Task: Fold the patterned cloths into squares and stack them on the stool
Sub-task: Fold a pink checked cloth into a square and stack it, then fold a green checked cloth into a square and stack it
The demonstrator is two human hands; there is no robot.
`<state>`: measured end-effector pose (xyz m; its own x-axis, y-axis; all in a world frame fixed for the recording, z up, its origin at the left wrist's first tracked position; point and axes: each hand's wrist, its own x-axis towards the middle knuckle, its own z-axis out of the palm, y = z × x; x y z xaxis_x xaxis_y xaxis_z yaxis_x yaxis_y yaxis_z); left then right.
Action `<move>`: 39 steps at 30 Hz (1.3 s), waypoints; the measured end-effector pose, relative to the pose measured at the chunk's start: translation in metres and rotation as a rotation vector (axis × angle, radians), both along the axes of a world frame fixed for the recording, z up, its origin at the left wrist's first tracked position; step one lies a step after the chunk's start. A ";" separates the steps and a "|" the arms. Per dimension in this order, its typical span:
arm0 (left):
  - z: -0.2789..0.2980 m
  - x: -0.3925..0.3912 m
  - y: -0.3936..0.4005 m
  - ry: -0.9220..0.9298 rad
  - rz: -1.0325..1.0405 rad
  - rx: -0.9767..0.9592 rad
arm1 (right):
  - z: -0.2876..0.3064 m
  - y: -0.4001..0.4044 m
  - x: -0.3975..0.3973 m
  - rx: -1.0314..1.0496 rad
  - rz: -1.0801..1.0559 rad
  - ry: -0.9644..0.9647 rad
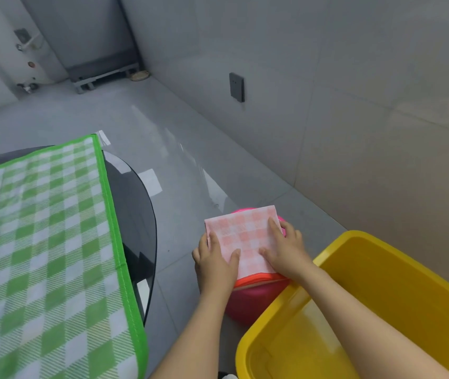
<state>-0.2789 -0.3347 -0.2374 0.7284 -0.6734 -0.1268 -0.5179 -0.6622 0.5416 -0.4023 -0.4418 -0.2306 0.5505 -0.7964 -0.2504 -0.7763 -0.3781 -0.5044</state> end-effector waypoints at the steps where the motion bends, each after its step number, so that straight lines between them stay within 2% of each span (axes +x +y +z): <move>1: -0.002 -0.002 0.001 -0.053 -0.004 0.062 | -0.002 0.002 0.000 -0.033 0.000 0.028; 5: -0.009 -0.006 0.003 -0.078 0.031 0.191 | -0.007 0.004 -0.001 -0.156 0.004 0.138; 10: -0.010 -0.004 0.000 -0.113 0.021 0.299 | -0.008 0.006 0.000 -0.202 0.019 0.229; 15: 0.013 -0.009 -0.007 -0.143 0.061 0.358 | 0.008 0.003 0.000 -0.042 0.021 0.227; 17: 0.031 -0.014 -0.009 -0.132 0.094 0.311 | 0.020 0.006 -0.004 0.008 0.005 0.198; 21: 0.076 -0.031 -0.009 0.036 0.084 0.095 | 0.058 0.014 -0.014 -0.082 -0.035 0.080; 24: 0.123 -0.041 -0.004 0.222 0.079 -0.130 | 0.100 0.023 -0.018 -0.130 -0.059 -0.110; 26: 0.157 -0.044 0.005 0.267 0.044 -0.247 | 0.131 0.034 -0.018 -0.133 -0.056 -0.251; 30: 0.220 -0.037 0.041 0.161 -0.059 -0.344 | 0.196 0.066 -0.015 -0.199 -0.004 -0.410; 33: 0.257 -0.023 0.076 0.085 -0.103 -0.380 | 0.237 0.100 -0.007 -0.248 0.073 -0.458; 39: 0.294 0.015 0.178 -0.041 -0.161 -0.356 | 0.281 0.185 0.016 -0.341 0.279 -0.495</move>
<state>-0.2640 -0.1572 0.0564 0.6093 -0.7761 0.1628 -0.6261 -0.3448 0.6994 -0.3859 -0.2569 0.0508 0.7329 -0.5972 0.3259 -0.3335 -0.7328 -0.5931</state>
